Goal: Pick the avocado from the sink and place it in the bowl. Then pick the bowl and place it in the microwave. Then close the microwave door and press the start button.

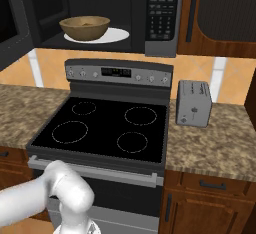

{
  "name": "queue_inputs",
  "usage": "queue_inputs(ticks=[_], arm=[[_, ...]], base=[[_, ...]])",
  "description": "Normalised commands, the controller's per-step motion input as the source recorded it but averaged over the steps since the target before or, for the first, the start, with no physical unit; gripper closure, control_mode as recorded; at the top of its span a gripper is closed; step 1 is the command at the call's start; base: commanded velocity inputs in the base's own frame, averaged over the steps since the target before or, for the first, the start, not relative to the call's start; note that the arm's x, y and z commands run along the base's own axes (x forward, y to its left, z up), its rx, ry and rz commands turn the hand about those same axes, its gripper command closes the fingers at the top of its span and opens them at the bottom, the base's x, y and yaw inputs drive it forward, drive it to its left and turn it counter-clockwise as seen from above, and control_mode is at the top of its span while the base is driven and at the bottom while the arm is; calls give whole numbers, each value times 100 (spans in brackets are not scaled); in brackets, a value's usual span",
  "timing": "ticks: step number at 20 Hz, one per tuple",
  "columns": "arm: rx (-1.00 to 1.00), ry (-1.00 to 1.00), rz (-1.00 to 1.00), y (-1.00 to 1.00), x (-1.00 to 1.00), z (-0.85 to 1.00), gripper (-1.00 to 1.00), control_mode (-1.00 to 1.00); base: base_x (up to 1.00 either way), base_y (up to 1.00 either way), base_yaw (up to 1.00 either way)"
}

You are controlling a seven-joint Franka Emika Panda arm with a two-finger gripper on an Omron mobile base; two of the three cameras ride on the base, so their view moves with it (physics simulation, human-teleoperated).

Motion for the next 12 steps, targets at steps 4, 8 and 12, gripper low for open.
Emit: queue_inputs(ticks=[4, 8, 12], arm=[[0, -9, -45, -64, 11, 39, -100, -100], [0, -4, -36, -92, 4, 24, -100, -100], [1, -5, -15, -100, 0, 11, -100, -100]], base=[[0, 0, 0], [0, 0, 0], [0, 0, 0]])
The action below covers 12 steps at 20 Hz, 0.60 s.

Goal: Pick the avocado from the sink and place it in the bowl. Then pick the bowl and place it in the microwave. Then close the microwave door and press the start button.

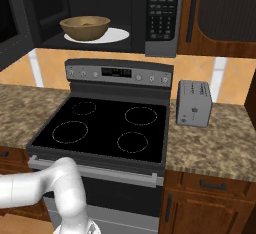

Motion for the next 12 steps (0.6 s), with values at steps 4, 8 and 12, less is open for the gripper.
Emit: queue_inputs(ticks=[4, 8, 12], arm=[[1, -14, -2, -100, -3, 15, -100, -100], [0, -24, 1, -100, -40, 2, -100, -100], [0, -50, 22, -95, -92, 1, -100, -100]], base=[[0, 0, 0], [0, 0, 0], [0, 0, 0]])
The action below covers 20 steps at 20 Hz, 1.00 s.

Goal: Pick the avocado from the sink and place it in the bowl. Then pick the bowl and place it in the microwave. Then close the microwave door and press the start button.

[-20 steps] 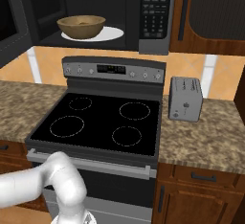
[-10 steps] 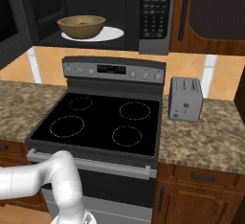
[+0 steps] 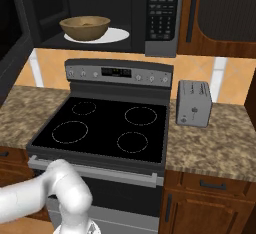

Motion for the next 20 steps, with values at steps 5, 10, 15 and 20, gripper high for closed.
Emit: queue_inputs(ticks=[5, 10, 15, 20], arm=[[-2, -52, 27, -83, -41, 40, -100, -100], [0, -25, 33, -94, 59, 35, -100, -100], [2, -11, 46, -84, 83, -3, -100, -100], [10, 0, 34, -66, 100, 1, -100, -100]], base=[[0, 0, 0], [0, 0, 0], [0, 0, 0], [0, 0, 0]])
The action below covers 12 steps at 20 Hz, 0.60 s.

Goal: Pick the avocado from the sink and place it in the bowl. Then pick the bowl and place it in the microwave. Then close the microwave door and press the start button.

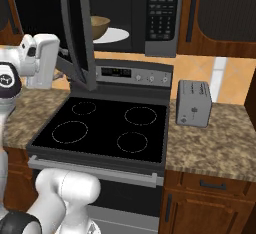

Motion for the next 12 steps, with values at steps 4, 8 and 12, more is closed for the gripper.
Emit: queue_inputs(ticks=[4, 8, 12], arm=[[9, 8, 21, -34, 100, 2, -100, -100], [5, 12, 13, -16, 100, 1, -100, -100], [1, 12, 11, -1, 100, 0, -100, -100]], base=[[0, 0, 0], [0, 0, 0], [0, 0, 0]])
